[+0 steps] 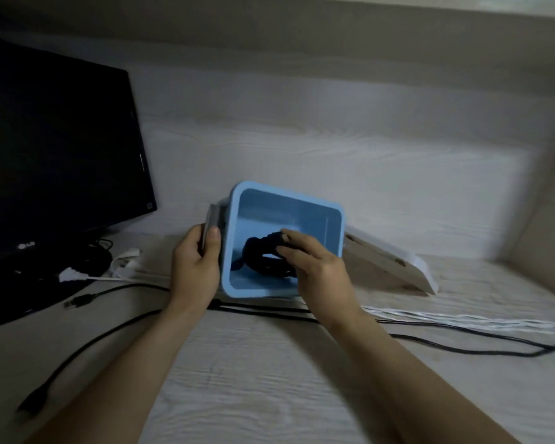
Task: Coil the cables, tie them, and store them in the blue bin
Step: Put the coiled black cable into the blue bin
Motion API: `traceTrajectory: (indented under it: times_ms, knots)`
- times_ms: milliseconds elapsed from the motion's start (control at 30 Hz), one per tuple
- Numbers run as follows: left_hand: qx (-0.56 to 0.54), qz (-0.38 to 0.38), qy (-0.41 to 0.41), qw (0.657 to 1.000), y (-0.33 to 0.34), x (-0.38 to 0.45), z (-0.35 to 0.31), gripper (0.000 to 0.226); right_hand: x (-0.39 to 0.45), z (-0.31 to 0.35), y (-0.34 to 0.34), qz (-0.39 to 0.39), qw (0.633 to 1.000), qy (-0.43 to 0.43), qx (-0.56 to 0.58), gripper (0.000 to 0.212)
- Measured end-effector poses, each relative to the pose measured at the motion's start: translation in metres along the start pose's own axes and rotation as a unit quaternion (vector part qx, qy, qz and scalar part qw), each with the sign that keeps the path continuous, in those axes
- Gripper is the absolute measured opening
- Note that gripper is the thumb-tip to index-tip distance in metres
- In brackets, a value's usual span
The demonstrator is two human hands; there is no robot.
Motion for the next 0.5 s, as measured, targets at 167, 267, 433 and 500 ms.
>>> traceTrajectory:
  times_ms: [167,267,433,500]
  knots:
    - [0.003,0.003,0.0,1.0,0.001,0.0,0.002,0.026,0.004,-0.006,-0.003,0.031,0.975,0.215,0.041,0.042]
    - [0.002,-0.004,-0.01,1.0,0.001,0.001,0.005,0.026,0.011,-0.015,-0.007,0.159,0.958,0.237,-0.029,0.037]
    - [-0.006,-0.036,-0.041,0.998,-0.003,0.005,0.015,0.036,0.041,-0.004,-0.008,0.121,0.964,0.236,-0.017,0.026]
    - [-0.009,-0.03,-0.053,0.998,-0.003,0.006,0.02,0.038,0.063,-0.002,-0.006,0.106,0.958,0.266,0.019,0.03]
Point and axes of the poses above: each hand's wrist, its own x-axis towards the middle knuckle, its own y-axis out of the palm, z = x × y, the point moved 1 cm from there along x, towards the middle knuckle, and after that the axes turned 4 degrees about y, right-handed, at the moved point
